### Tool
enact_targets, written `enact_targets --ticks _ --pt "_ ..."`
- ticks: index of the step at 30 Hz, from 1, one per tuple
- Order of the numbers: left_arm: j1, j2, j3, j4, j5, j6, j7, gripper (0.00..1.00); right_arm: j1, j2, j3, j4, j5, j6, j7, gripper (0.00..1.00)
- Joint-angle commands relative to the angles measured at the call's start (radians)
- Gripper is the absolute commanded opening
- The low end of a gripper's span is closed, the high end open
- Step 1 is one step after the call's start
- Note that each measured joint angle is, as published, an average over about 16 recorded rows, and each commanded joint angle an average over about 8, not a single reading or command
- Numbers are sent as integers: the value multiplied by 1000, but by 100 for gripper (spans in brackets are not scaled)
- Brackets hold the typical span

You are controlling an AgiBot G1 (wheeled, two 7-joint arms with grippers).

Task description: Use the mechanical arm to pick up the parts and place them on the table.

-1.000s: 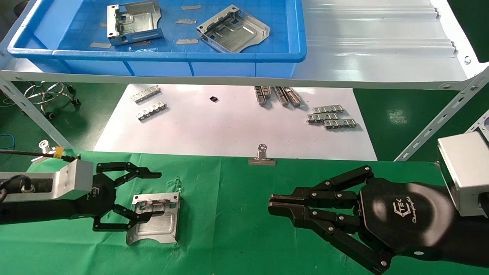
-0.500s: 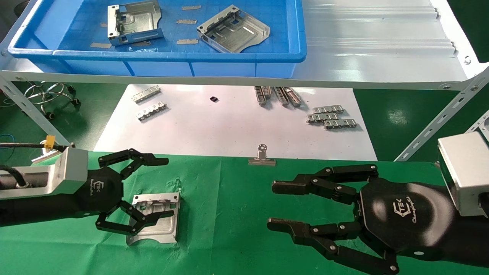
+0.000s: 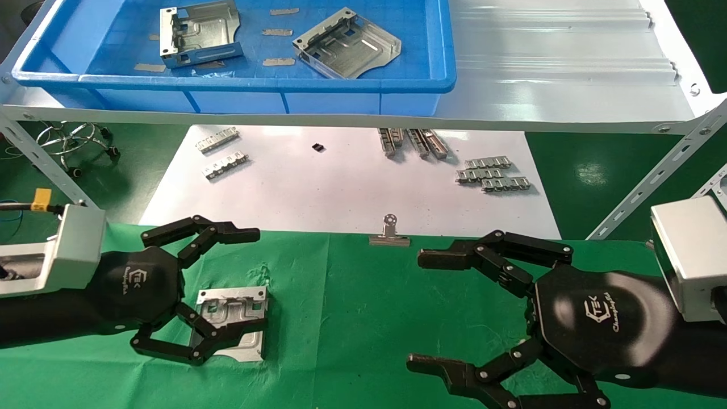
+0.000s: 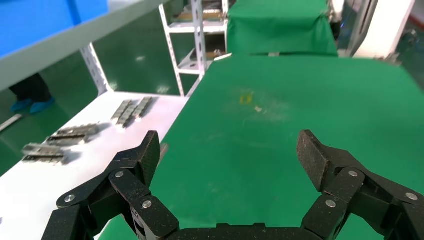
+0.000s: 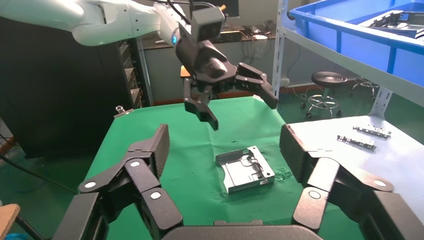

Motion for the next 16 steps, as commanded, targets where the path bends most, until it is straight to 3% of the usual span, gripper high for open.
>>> enact_targets --ticks 1,16 --pt "19 -7 -22 -35 -8 -3 -32 100 0 0 0 0 0 0 0 100" --pt "145 -53 -169 -274 -62 -26 -246 100 0 0 0 0 0 0 0 100"
